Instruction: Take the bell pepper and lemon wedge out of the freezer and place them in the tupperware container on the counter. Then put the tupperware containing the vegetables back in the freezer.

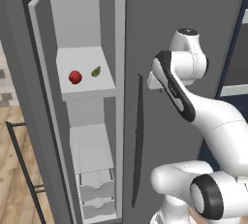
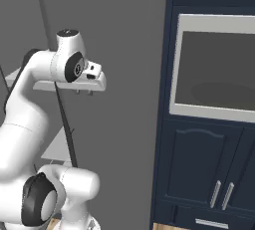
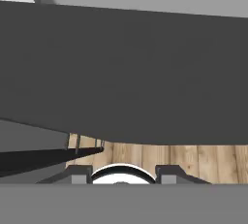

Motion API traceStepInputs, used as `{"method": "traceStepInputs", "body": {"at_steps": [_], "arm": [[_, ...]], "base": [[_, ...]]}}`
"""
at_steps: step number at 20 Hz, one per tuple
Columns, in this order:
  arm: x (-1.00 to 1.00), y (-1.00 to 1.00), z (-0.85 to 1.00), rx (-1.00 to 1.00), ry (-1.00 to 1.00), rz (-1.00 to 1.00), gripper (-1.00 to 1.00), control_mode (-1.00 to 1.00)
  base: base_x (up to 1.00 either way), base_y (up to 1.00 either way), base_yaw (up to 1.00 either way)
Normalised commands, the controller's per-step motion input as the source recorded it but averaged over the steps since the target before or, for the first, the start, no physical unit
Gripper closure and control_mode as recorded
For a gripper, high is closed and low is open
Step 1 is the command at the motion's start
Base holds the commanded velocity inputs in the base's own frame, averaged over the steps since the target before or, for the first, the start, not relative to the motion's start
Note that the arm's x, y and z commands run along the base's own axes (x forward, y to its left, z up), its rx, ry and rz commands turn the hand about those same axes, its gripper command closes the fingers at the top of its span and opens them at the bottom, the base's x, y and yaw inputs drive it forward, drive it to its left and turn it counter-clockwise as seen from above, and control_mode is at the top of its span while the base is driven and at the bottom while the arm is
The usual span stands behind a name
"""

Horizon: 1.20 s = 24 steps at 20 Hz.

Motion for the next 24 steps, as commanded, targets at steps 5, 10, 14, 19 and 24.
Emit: {"method": "traceStepInputs", "body": {"at_steps": [5, 10, 14, 19, 24], "arm": [[-0.45, 0.0, 0.19, 0.0, -0.17, 0.0, -1.0, -1.0], [-0.86, 0.0, 0.55, 0.0, -0.24, 0.0, -1.0, -1.0], [-0.89, 0.0, 0.29, 0.0, -0.06, -0.02, -1.0, -1.0], [-0.81, -0.15, 0.02, 0.0, 0.02, -0.06, -1.0, -1.0], [-0.4, -0.16, 0.0, 0.02, 0.06, -0.04, -1.0, -1.0]], "base": [[0.0, 0.0, 0.0], [0.0, 0.0, 0.0], [0.0, 0.0, 0.0], [0.0, 0.0, 0.0], [0.0, 0.0, 0.0]]}}
